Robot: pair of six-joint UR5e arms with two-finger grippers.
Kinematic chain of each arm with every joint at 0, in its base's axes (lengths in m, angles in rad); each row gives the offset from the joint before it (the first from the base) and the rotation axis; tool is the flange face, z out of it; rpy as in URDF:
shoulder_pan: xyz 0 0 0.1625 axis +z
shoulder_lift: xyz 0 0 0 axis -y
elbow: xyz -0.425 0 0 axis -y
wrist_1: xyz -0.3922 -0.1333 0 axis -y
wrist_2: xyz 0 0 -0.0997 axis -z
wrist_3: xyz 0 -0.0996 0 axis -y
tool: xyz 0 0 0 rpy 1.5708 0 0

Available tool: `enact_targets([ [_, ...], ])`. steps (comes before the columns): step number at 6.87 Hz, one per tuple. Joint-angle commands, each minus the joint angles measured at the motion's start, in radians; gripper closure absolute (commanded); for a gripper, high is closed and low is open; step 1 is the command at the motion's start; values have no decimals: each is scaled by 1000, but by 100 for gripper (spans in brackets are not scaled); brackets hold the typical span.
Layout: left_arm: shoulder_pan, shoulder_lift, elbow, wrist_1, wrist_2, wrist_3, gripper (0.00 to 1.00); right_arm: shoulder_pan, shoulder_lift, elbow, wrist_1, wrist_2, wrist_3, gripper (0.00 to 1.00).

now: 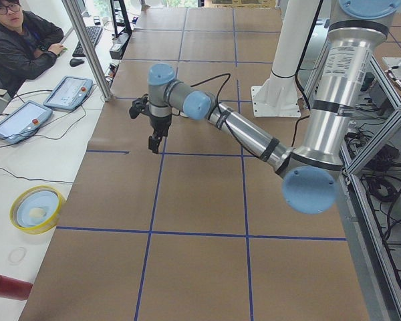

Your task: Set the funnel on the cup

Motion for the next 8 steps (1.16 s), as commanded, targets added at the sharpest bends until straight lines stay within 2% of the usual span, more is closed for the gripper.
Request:
enact_targets([
  [1,-170,147,167,-71,-103,142,0,0,0,0,0,0,0,0],
  [3,-177,216,185,-72,-105,148,0,0,0,0,0,0,0,0],
  [8,-205,227,187,-66,-98,178,0,0,0,0,0,0,0,0],
])
